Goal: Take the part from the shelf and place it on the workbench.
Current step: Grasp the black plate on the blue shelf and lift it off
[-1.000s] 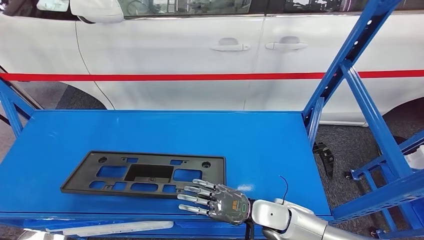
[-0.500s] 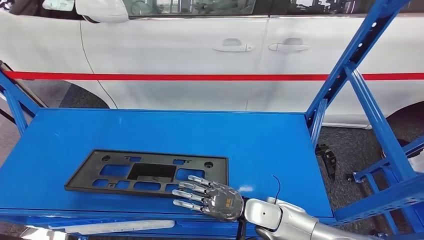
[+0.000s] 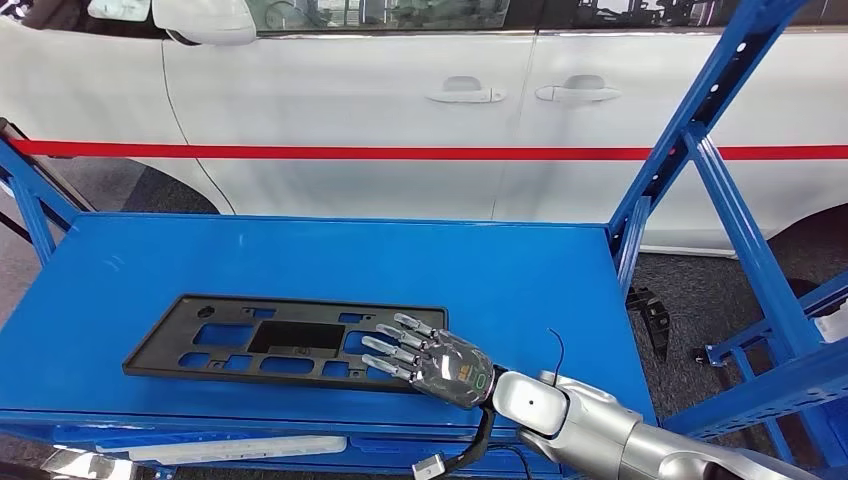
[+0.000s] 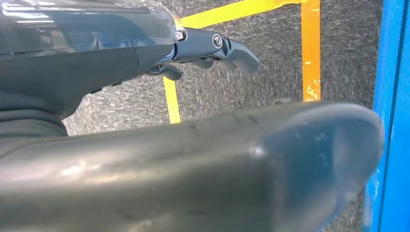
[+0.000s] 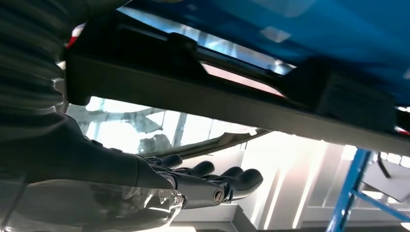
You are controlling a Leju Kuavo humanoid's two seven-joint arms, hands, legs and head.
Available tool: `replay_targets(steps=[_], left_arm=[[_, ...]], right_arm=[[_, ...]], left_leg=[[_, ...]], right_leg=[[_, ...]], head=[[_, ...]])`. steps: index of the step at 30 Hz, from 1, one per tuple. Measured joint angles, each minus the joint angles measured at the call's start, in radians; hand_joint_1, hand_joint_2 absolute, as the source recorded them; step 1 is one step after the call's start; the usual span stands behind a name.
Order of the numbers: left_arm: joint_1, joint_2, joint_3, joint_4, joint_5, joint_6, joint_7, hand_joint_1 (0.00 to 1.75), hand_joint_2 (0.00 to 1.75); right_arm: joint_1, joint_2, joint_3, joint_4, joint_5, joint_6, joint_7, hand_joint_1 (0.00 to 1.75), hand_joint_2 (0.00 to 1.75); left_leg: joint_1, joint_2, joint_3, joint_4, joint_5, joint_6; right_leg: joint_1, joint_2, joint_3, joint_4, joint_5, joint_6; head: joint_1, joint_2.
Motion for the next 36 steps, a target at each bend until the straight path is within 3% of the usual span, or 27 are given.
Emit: replay_targets(steps=[2, 4, 7, 8, 9, 10, 11, 13, 15, 18, 19, 21, 23, 24, 25, 26, 28, 30, 34, 36], left_arm=[[0.000, 0.000, 0.000, 0.000, -0.001, 0.000, -0.002, 0.00, 0.00], [-0.002, 0.000, 0.000, 0.000, -0.002, 0.000, -0.004, 0.00, 0.00], [-0.006, 0.001, 0.000, 0.000, -0.005, 0.000, -0.005, 0.00, 0.00], [-0.007, 0.001, 0.000, 0.000, -0.007, 0.000, -0.005, 0.00, 0.00], [-0.006, 0.001, 0.000, 0.000, -0.009, 0.000, -0.005, 0.00, 0.00], [-0.006, 0.001, 0.000, 0.000, -0.011, 0.000, -0.005, 0.00, 0.00], [-0.006, 0.002, 0.000, 0.000, -0.012, 0.000, -0.005, 0.00, 0.00], [-0.006, 0.002, 0.000, 0.000, -0.017, -0.001, -0.006, 0.00, 0.00], [-0.005, 0.002, 0.000, 0.000, -0.021, -0.002, -0.006, 0.00, 0.00], [-0.003, 0.003, 0.000, 0.000, -0.024, -0.002, -0.006, 0.00, 0.00], [-0.004, 0.004, 0.000, 0.000, -0.026, -0.002, -0.006, 0.00, 0.00], [-0.007, 0.007, -0.001, 0.000, -0.030, -0.002, -0.005, 0.00, 0.00], [-0.008, 0.007, -0.002, 0.000, -0.032, -0.003, -0.005, 0.00, 0.00], [-0.006, 0.008, -0.002, 0.000, -0.033, -0.003, -0.005, 0.00, 0.00], [-0.005, 0.008, -0.002, 0.000, -0.034, -0.003, -0.004, 0.00, 0.00], [-0.004, 0.009, -0.002, 0.000, -0.035, -0.003, -0.004, 0.00, 0.00], [-0.004, 0.010, -0.002, 0.000, -0.039, -0.003, -0.004, 0.00, 0.00], [-0.004, 0.010, -0.003, 0.000, -0.041, -0.002, -0.002, 0.00, 0.00], [-0.005, 0.010, -0.003, 0.000, -0.044, 0.000, 0.005, 0.00, 0.00], [-0.009, 0.009, -0.003, 0.000, -0.044, 0.001, 0.007, 0.00, 0.00]], right_arm=[[-0.015, 0.000, 0.008, 0.016, 0.011, -0.001, 0.028, 0.00, 1.75], [-0.025, 0.000, 0.014, 0.030, 0.016, -0.001, 0.038, 0.00, 1.75], [-0.032, 0.002, 0.021, 0.050, 0.018, 0.000, 0.059, 0.00, 1.75], [-0.033, 0.003, 0.024, 0.057, 0.019, 0.001, 0.070, 0.00, 1.75], [-0.036, 0.006, 0.027, 0.065, 0.020, 0.004, 0.082, 0.07, 1.75], [-0.041, 0.008, 0.031, 0.074, 0.019, 0.008, 0.094, 0.39, 1.75], [-0.048, 0.011, 0.033, 0.085, 0.016, 0.013, 0.104, 0.71, 1.75], [-0.071, 0.022, 0.036, 0.113, 0.000, 0.025, 0.117, 1.49, 1.75], [-0.090, 0.032, 0.038, 0.140, -0.019, 0.031, 0.119, 1.71, 1.75], [-0.097, 0.035, 0.039, 0.163, -0.033, 0.032, 0.113, 1.75, 1.75], [-0.098, 0.034, 0.039, 0.169, -0.037, 0.031, 0.110, 1.75, 1.75], [-0.101, 0.027, 0.038, 0.178, -0.046, 0.031, 0.103, 1.75, 1.75], [-0.102, 0.021, 0.038, 0.183, -0.053, 0.029, 0.098, 1.75, 1.75], [-0.102, 0.020, 0.037, 0.185, -0.056, 0.028, 0.096, 1.75, 1.75], [-0.103, 0.020, 0.035, 0.186, -0.057, 0.027, 0.095, 1.75, 1.75], [-0.104, 0.020, 0.034, 0.188, -0.059, 0.025, 0.092, 1.75, 1.75], [-0.107, 0.020, 0.029, 0.190, -0.060, 0.021, 0.084, 1.75, 1.75], [-0.111, 0.019, 0.023, 0.191, -0.062, 0.017, 0.075, 1.75, 1.75], [-0.112, 0.019, 0.008, 0.193, -0.074, 0.017, 0.053, 1.75, 1.75], [-0.110, 0.019, 0.003, 0.195, -0.086, 0.018, 0.038, 1.75, 1.75]], left_leg=[[-0.001, 0.002, 0.000, -0.003, 0.005, 0.017], [0.004, -0.001, 0.004, -0.011, 0.012, 0.030], [0.007, -0.007, 0.003, -0.014, 0.018, 0.039], [0.007, -0.009, 0.002, -0.013, 0.018, 0.040], [0.007, -0.012, 0.002, -0.012, 0.018, 0.039], [0.007, -0.014, 0.002, -0.011, 0.017, 0.038], [0.007, -0.017, 0.003, -0.009, 0.015, 0.037], [0.006, -0.019, 0.005, -0.005, 0.011, 0.031], [0.003, -0.018, -0.003, -0.002, 0.011, 0.021], [0.003, -0.017, -0.015, 0.001, 0.013, 0.003], [0.003, -0.012, -0.022, 0.017, 0.000, -0.002], [0.002, 0.003, -0.062, 0.106, -0.056, -0.014], [0.002, 0.015, -0.127, 0.242, -0.120, -0.022], [0.002, 0.017, -0.148, 0.285, -0.130, -0.024], [0.002, 0.017, -0.152, 0.290, -0.120, -0.024], [0.002, 0.017, -0.135, 0.255, -0.093, -0.023], [0.002, 0.008, -0.065, 0.109, -0.023, -0.018], [-0.001, -0.003, -0.022, 0.014, 0.013, -0.004], [0.000, -0.002, -0.016, -0.003, 0.025, 0.028], [0.006, -0.003, -0.015, -0.010, 0.032, 0.039]], right_leg=[[0.000, 0.000, -0.002, -0.001, -0.001, 0.011], [-0.003, 0.007, -0.013, 0.024, -0.022, 0.019], [-0.011, 0.027, -0.089, 0.204, -0.115, 0.024], [-0.013, 0.031, -0.116, 0.265, -0.134, 0.026], [-0.014, 0.032, -0.129, 0.294, -0.133, 0.027], [-0.016, 0.032, -0.125, 0.284, -0.112, 0.026], [-0.017, 0.032, -0.105, 0.237, -0.075, 0.024], [-0.014, 0.023, -0.045, 0.105, -0.008, 0.015], [-0.007, 0.013, -0.012, 0.025, 0.005, 0.008], [-0.005, 0.011, -0.012, 0.006, -0.001, 0.001], [-0.007, 0.007, -0.011, 0.000, 0.001, -0.004], [-0.007, -0.004, -0.007, -0.009, 0.005, -0.013], [-0.003, -0.010, -0.005, -0.009, 0.005, -0.018], [-0.002, -0.012, -0.004, -0.009, 0.004, -0.018], [-0.001, -0.012, -0.003, -0.008, 0.004, -0.018], [-0.001, -0.012, -0.002, -0.008, 0.003, -0.018], [0.000, -0.008, 0.001, -0.005, 0.001, -0.014], [0.004, -0.002, 0.003, -0.001, -0.002, -0.006], [0.004, 0.007, -0.002, 0.007, -0.011, 0.014], [-0.001, 0.020, -0.035, 0.081, -0.060, 0.020]], head=[[0.000, 0.000], [0.000, 0.000], [0.000, 0.000], [0.000, 0.000], [0.000, 0.000], [0.000, 0.000], [0.000, 0.000], [0.000, 0.000], [0.000, 0.000], [0.000, 0.000], [0.000, 0.000], [0.000, 0.000], [0.000, 0.000], [0.000, 0.000], [0.000, 0.000], [0.000, 0.000], [0.000, 0.000], [0.000, 0.000], [0.000, 0.000], [0.001, 0.000]])
